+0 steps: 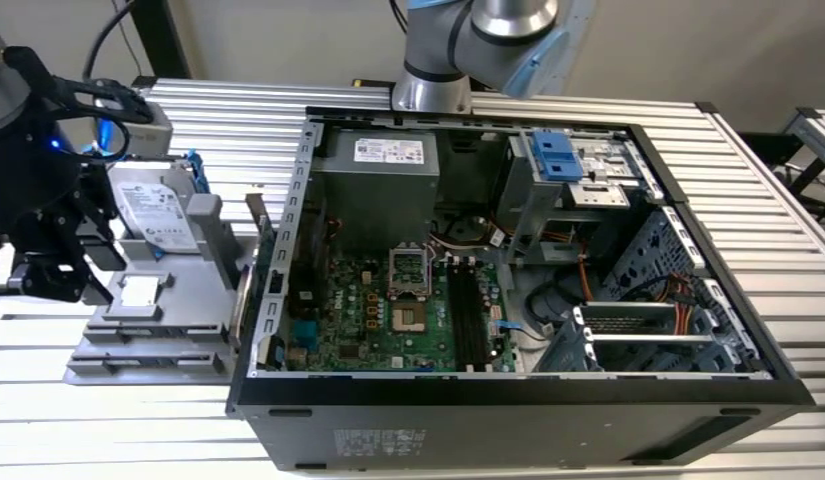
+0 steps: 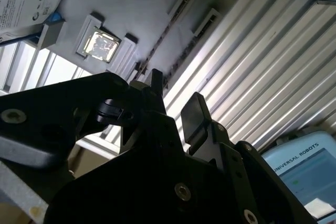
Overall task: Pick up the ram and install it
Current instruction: 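Pick up the ram and move it above insertion slot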
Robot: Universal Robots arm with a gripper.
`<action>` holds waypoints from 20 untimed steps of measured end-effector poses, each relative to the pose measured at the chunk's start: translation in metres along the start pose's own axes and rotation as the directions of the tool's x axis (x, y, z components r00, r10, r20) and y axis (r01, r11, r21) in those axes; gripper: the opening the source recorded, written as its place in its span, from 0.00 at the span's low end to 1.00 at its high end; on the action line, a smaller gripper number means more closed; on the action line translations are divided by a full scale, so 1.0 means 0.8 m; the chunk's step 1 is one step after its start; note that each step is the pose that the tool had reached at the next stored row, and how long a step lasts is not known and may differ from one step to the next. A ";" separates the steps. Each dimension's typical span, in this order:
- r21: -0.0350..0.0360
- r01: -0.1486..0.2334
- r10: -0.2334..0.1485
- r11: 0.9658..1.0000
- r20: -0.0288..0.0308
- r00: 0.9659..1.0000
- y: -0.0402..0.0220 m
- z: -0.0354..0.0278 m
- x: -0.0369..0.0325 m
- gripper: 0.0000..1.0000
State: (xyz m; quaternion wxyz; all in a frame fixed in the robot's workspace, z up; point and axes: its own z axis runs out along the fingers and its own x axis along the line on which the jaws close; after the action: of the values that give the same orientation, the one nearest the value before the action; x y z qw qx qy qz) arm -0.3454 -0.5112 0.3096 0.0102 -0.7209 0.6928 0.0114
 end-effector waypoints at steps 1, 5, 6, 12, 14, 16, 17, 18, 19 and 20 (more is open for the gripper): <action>0.000 0.000 0.000 1.000 0.000 1.000 0.0000 0.0015 -0.0002 1.00; 0.000 0.000 0.000 1.000 0.000 1.000 0.0000 0.0071 -0.0005 1.00; 0.000 0.000 0.000 1.000 0.000 1.000 0.0000 0.0084 -0.0005 1.00; 0.000 -0.001 0.001 1.000 0.000 1.000 0.0002 0.0171 -0.0003 1.00; 0.000 -0.001 0.001 1.000 0.000 1.000 0.0004 0.0205 -0.0001 1.00; 0.000 -0.002 0.002 1.000 0.000 1.000 0.0009 0.0239 0.0004 1.00; 0.000 -0.002 0.002 1.000 0.000 1.000 0.0012 0.0254 0.0007 1.00; 0.000 -0.002 0.002 1.000 0.000 1.000 0.0015 0.0271 0.0011 1.00; 0.000 -0.002 0.002 1.000 0.000 1.000 0.0017 0.0287 0.0014 1.00; 0.000 -0.002 0.002 1.000 0.000 1.000 0.0018 0.0305 0.0016 1.00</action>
State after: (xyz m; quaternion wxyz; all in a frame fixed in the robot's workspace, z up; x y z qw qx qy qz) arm -0.3469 -0.5118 0.2851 0.0103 -0.7202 0.6936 0.0114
